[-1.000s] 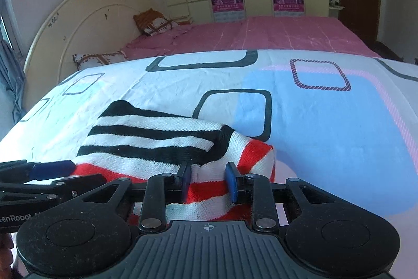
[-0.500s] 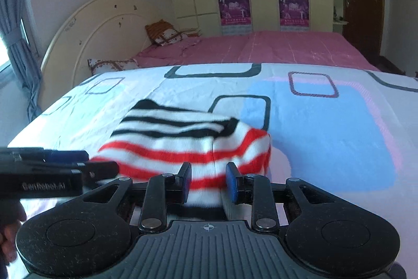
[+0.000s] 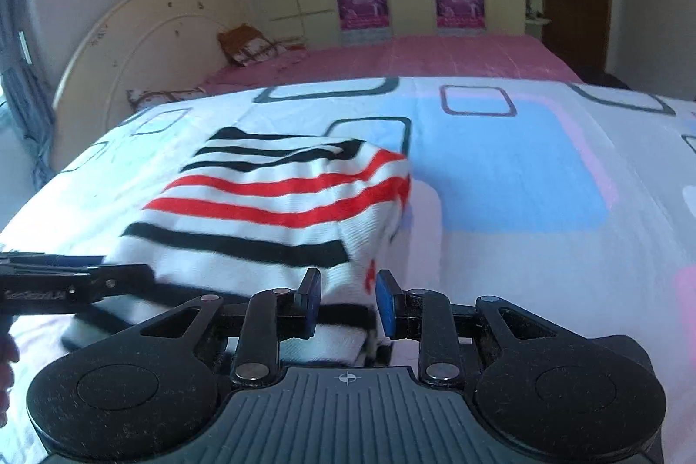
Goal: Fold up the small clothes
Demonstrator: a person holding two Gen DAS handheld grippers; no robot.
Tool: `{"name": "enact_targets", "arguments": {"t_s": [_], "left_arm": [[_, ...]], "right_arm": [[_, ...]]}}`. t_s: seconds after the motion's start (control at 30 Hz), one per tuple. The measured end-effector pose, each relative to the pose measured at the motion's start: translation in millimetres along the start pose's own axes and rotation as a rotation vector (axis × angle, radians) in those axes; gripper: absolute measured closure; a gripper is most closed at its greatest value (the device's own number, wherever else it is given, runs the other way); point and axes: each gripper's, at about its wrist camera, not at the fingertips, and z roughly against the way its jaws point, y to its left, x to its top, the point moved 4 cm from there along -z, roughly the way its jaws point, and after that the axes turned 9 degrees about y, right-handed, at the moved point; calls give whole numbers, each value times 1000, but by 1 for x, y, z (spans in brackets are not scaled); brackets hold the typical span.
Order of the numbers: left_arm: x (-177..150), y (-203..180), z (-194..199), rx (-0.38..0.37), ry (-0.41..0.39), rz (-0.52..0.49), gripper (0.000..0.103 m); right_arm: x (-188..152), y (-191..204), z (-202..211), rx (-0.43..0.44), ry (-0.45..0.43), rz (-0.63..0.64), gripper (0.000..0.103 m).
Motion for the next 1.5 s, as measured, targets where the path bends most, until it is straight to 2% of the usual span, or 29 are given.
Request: {"name": "enact_targets", "arguments": {"t_s": [0.27,0.4,0.5,0.63,0.7,0.73,0.83,0.97,1.1,1.13,1.17,1.23,1.37,1.5], "left_arm": [[-19,-6,-3,17,18,31,27],[-18,-9,-1,40,28,51,18],[-20,-15,6,53,34,62,10],[-27,-26,25,91,9,74,10],[-32,-35,40,138,-9,66,8],[-36,-41,49,180,-18,61,7],[-48,-57,83,267,-56,59,3],[-70,-78,135,242,-135,62,1],[-97,-102,179,218,-165,36,1],[-104,-108,189,211,-170,24,1],[-111,-113,199,210,-174,19,1],[-124,-122,215,204,-183,15,1],[-144,-137,242,186,-195,18,1],[-161,-145,266,206,-215,37,1]], "right_arm": [[-19,0,-18,-26,40,39,74],[-20,-3,-22,-8,44,30,74],[-18,-4,-8,16,26,16,74],[-26,-5,19,73,1,-33,72],[-34,-6,37,95,-2,-46,47],[-38,-6,47,101,-11,-51,26],[-51,-2,81,120,-34,-30,24],[-73,-1,129,136,-51,-9,24],[-100,-4,184,164,-82,-26,24],[-107,-4,199,171,-94,-26,22],[-113,-3,213,172,-105,-23,13],[-124,1,242,155,-135,-12,3],[-142,14,292,138,-208,14,0],[-150,23,322,80,-241,11,0]]}}
